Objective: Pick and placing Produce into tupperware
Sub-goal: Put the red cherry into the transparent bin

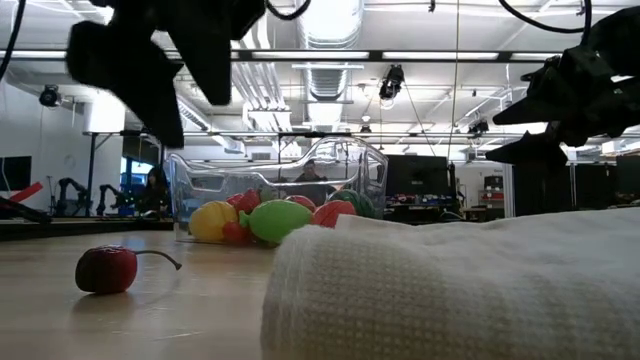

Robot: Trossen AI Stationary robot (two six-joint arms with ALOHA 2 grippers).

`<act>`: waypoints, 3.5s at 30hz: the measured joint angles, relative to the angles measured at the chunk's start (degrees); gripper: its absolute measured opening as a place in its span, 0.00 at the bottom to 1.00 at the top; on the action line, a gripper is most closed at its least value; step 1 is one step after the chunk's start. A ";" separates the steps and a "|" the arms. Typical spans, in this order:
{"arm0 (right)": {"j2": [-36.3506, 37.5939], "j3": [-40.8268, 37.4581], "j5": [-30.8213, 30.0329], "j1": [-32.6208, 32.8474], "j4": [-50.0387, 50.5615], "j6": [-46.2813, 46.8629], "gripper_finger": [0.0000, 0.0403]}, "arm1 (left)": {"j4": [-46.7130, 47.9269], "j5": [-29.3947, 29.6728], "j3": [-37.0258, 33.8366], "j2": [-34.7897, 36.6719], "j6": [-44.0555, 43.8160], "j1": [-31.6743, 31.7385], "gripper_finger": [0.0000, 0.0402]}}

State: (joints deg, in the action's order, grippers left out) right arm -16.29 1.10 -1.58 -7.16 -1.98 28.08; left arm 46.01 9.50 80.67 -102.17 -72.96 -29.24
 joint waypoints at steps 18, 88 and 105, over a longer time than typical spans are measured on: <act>0.03 0.01 0.02 0.00 0.01 0.00 0.82 | -0.97 -11.35 0.94 -8.28 -10.72 -0.82 0.69; 0.02 0.02 0.00 0.01 0.00 0.00 0.82 | -4.06 8.02 1.51 -6.10 0.50 2.42 0.21; 0.01 0.02 0.01 0.01 0.00 0.00 0.82 | -1.70 13.45 1.57 0.15 10.78 21.98 0.25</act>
State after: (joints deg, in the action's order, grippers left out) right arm -16.28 1.12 -1.57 -7.15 -1.98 28.08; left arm 44.31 22.95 82.24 -102.01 -62.18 -7.26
